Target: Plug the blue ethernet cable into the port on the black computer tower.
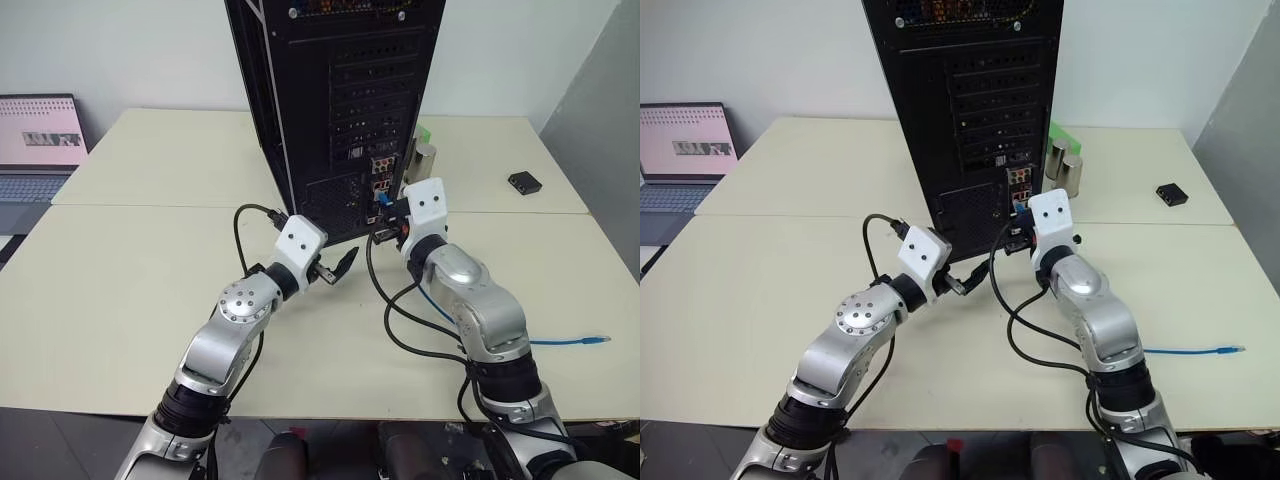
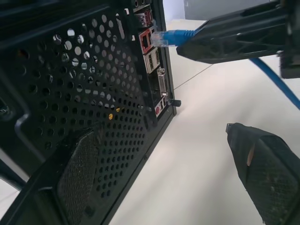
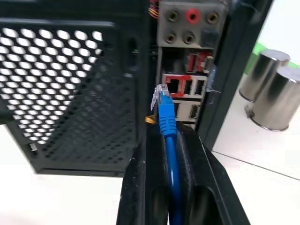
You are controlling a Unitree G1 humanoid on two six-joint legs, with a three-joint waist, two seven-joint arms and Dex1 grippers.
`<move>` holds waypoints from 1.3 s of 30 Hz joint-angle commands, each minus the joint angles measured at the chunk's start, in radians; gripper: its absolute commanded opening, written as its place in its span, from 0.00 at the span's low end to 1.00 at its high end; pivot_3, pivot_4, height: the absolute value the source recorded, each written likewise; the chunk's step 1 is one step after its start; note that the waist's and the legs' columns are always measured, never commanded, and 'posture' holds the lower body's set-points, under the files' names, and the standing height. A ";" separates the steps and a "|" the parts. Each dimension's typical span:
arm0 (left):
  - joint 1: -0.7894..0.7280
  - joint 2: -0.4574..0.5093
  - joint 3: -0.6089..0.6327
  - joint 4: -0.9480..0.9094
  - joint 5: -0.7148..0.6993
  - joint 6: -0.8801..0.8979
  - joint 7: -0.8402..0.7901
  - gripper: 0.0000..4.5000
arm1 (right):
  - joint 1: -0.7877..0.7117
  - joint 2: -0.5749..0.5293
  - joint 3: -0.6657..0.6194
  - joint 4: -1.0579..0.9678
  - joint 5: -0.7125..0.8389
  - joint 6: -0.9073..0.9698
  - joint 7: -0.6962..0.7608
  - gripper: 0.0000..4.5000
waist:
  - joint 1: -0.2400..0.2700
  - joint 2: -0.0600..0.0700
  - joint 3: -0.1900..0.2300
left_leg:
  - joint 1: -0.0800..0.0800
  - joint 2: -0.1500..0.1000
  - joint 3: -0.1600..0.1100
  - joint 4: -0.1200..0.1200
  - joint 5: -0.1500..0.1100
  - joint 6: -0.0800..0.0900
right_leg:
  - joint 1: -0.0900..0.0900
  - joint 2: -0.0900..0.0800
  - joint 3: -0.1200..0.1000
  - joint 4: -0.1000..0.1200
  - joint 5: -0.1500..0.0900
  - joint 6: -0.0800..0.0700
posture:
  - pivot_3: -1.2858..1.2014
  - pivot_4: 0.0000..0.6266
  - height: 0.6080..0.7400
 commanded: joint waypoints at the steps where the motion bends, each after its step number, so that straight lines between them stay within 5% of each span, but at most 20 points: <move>1: -0.019 -0.015 0.005 -0.043 0.032 -0.036 -0.006 0.99 | -0.032 0.013 -0.025 -0.008 -0.010 -0.028 0.006 0.00 | 0.000 0.000 0.000 | 0.000 0.000 0.000 0.000 0.000 0.000 | 0.000 0.000 0.000 0.000 0.000 0.000 | 0.52 0.24 1.00; 20: -0.026 -0.070 0.131 -0.052 -0.088 -0.027 -0.094 0.99 | -0.078 0.018 -0.050 0.053 -0.025 -0.045 0.049 0.00 | -0.001 0.000 0.000 | 0.000 0.000 0.000 0.000 0.000 0.000 | 0.000 0.000 0.000 0.000 0.000 0.000 | 0.52 0.24 1.00; 39: -0.005 -0.055 0.098 -0.054 -0.051 -0.081 -0.151 0.99 | -0.118 0.027 -0.042 0.132 -0.037 -0.053 0.086 0.00 | -0.015 0.000 0.000 | 0.001 0.000 0.001 0.000 0.000 0.000 | 0.000 0.000 0.001 0.000 0.000 0.000 | 0.52 0.24 1.00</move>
